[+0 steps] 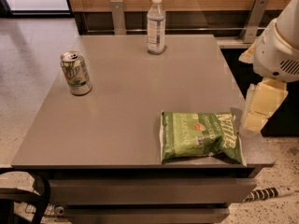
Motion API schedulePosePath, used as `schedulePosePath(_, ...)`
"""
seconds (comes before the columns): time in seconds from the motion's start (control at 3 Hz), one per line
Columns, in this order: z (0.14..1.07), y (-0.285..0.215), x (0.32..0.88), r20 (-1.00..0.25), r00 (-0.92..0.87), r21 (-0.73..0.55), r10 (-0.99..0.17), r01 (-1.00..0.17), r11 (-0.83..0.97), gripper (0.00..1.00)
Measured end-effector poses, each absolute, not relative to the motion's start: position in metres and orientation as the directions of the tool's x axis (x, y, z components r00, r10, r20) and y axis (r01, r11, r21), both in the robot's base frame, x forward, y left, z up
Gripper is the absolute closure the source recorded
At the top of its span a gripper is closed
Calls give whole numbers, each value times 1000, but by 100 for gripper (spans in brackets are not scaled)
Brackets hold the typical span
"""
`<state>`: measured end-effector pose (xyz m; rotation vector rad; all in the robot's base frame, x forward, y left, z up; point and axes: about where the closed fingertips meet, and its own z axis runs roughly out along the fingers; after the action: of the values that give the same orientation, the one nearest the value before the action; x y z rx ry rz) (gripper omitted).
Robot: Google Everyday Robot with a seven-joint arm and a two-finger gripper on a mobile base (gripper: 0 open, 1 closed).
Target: Move green jalapeno chip bag near blue plastic bottle
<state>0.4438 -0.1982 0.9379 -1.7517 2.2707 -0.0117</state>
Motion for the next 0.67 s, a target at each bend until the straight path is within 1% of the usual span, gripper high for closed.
schedulePosePath(0.33, 893, -180, 443, -265, -219, -122, -939, -958, 258, 0)
schedulePosePath(0.67, 836, -159, 454, -445, -185, -65, -876, -969, 237, 0)
